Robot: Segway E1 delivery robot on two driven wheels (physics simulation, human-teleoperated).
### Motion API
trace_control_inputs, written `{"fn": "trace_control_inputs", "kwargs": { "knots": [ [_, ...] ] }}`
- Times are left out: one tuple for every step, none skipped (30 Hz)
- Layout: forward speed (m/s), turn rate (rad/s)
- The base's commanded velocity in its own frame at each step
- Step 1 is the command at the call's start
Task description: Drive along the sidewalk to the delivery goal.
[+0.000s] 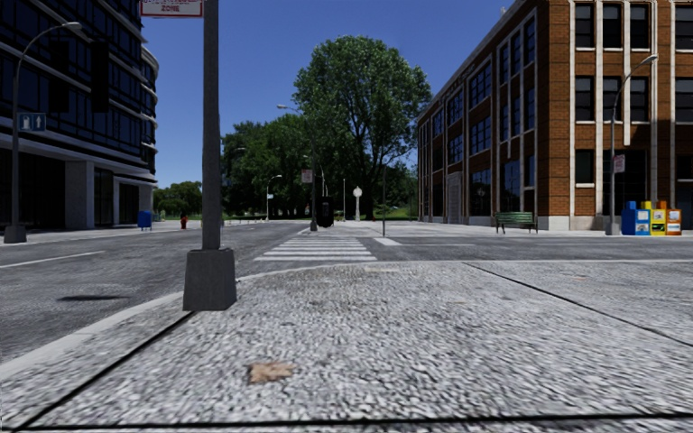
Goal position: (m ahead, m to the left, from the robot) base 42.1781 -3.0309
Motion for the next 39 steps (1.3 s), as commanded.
{"fn": "trace_control_inputs", "kwargs": {
  "knots": [
    [2.0,0.34],
    [2.0,0.37],
    [2.0,0.37],
    [2.0,0.36],
    [2.0,0.36],
    [2.0,0.18],
    [2.0,0.0],
    [2.0,0.0],
    [2.0,0.0],
    [2.0,0.0],
    [2.0,0.0],
    [2.0,0.0],
    [2.0,0.0],
    [2.0,0.0],
    [2.0,0.0],
    [2.0,0.0],
    [2.0,0.0],
    [2.0,0.0],
    [2.0,0.0],
    [2.0,0.0],
    [2.0,0.0],
    [2.0,0.0],
    [2.0,0.0],
    [2.0,0.0],
    [2.0,0.0],
    [2.0,0.0],
    [2.0,0.0],
    [2.0,0.0],
    [2.0,0.0],
    [2.0,0.0],
    [2.0,0.0],
    [2.0,0.0],
    [2.0,0.0],
    [2.0,0.0],
    [2.0,0.0],
    [2.0,0.0],
    [2.0,0.0],
    [2.0,0.0],
    [2.0,0.0]
  ]
}}
